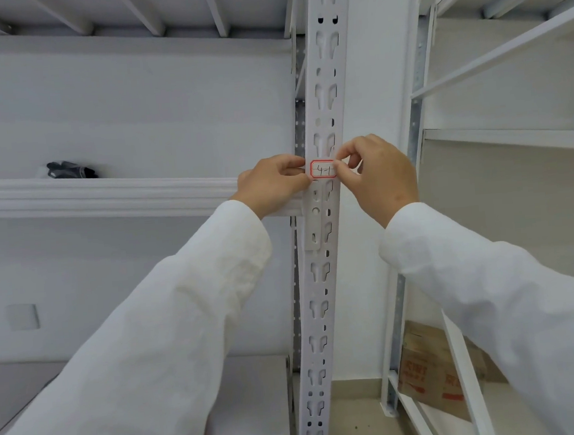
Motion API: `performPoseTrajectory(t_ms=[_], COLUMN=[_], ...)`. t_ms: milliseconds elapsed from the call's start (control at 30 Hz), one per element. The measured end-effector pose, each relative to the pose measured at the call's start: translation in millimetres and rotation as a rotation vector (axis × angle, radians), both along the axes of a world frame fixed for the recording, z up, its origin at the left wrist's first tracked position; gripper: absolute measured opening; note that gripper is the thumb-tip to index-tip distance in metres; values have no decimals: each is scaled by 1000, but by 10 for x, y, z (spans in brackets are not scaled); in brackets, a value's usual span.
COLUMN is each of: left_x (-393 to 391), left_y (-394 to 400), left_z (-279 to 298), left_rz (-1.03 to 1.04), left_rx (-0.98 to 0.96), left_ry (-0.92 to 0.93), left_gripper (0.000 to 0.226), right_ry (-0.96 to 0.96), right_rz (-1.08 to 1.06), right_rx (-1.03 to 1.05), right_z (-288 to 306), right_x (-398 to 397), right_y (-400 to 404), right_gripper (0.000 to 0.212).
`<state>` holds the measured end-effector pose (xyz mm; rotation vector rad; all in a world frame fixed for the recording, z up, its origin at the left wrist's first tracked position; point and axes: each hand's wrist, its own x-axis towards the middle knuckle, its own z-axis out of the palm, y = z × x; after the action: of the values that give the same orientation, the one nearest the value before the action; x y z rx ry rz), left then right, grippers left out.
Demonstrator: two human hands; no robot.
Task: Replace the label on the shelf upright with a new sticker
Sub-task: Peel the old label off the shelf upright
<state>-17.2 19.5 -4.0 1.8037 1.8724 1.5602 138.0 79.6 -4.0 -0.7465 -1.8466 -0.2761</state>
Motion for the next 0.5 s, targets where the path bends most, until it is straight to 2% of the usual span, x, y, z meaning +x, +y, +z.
performPoseTrajectory(t_ms=[100, 200, 333, 433, 500], left_x=[18, 30, 35, 42, 37], left_y=[-20, -36, -43, -47, -48], left_z=[7, 1, 2, 12, 11], left_rz=[12, 1, 1, 18, 19], left_rx=[0, -6, -5, -3, 1], left_ry=[0, -14, -27, -17, -14], left_gripper=[37, 45, 47, 38, 36], right_ry=[3, 47, -36, -103, -70], right_rz=[-15, -20, -90, -114, -35], right_rx=[-15, -65, -52, -19, -67], right_z=[-11, 6, 49, 73, 56], right_x=[-21, -63, -98, -83, -57], right_y=[-8, -48, -62, -48, -30], right_gripper=[11, 13, 18, 17, 13])
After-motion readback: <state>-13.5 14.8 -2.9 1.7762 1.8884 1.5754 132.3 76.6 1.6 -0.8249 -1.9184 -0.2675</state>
